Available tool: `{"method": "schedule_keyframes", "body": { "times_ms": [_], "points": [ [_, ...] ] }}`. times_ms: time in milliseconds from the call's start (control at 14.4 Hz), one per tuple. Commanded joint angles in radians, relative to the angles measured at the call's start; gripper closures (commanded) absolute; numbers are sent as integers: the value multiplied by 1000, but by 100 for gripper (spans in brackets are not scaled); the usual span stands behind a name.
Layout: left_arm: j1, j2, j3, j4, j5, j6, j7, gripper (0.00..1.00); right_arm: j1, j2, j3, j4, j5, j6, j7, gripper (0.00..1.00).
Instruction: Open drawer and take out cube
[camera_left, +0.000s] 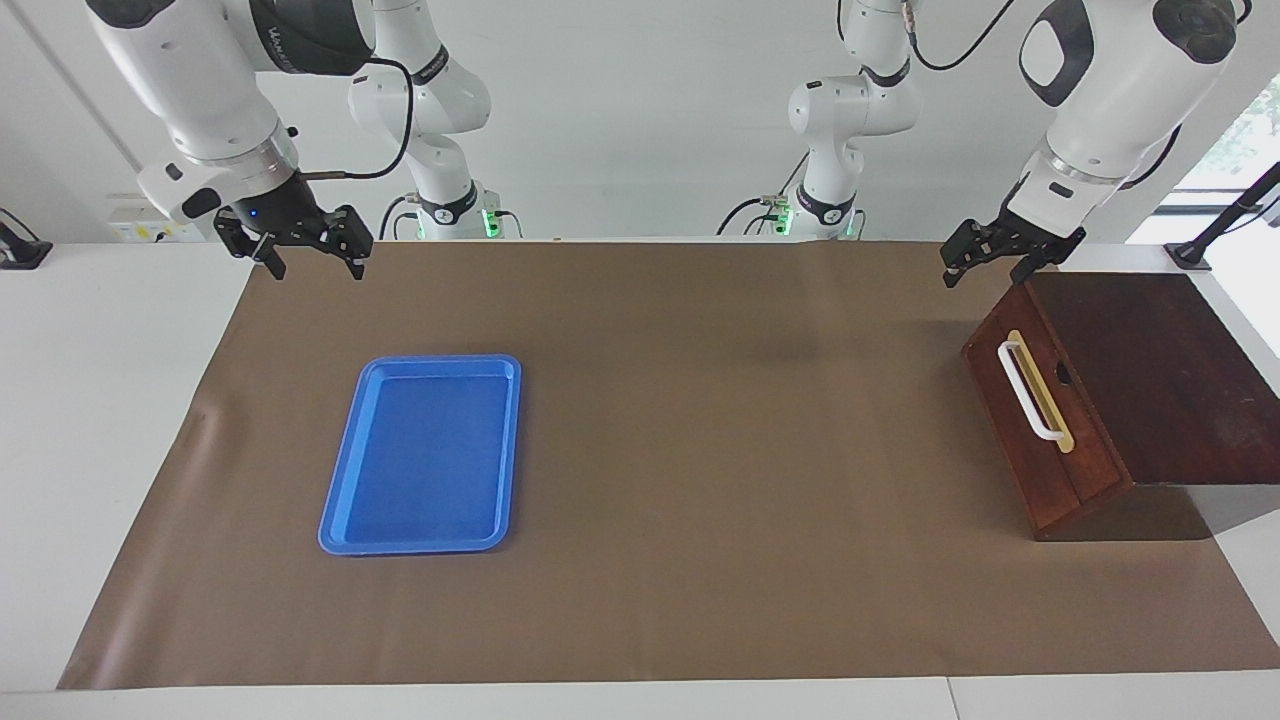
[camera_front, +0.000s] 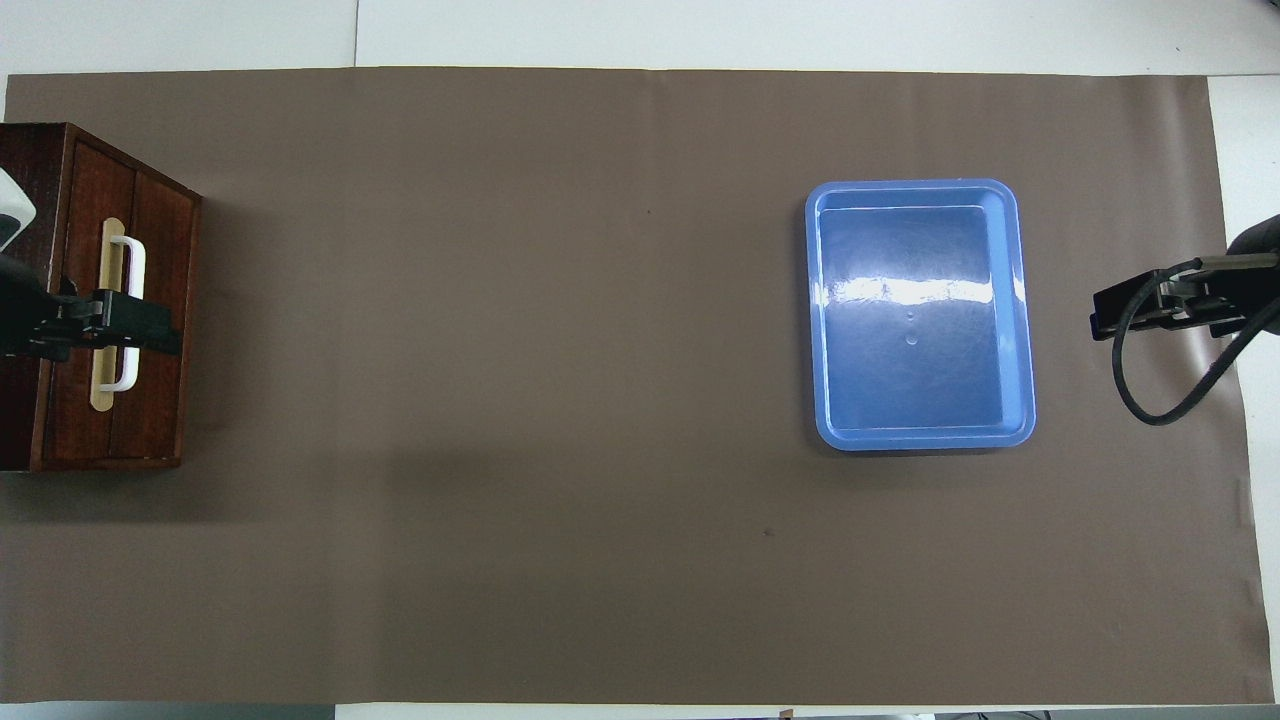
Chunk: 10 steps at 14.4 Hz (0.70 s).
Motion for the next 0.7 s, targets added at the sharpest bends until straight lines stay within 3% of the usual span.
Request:
{"method": "schedule_keyframes", "body": {
  "times_ms": [0,626],
  "points": [
    [-3,-8,0,-2,8,9,11,0,-18,-14,10,-11,2,-9,-14,0],
    [-9,-8,-3,-2,37,19,10,0,-12,-15,12,-11,2,-18,-20,0]
  ]
}}
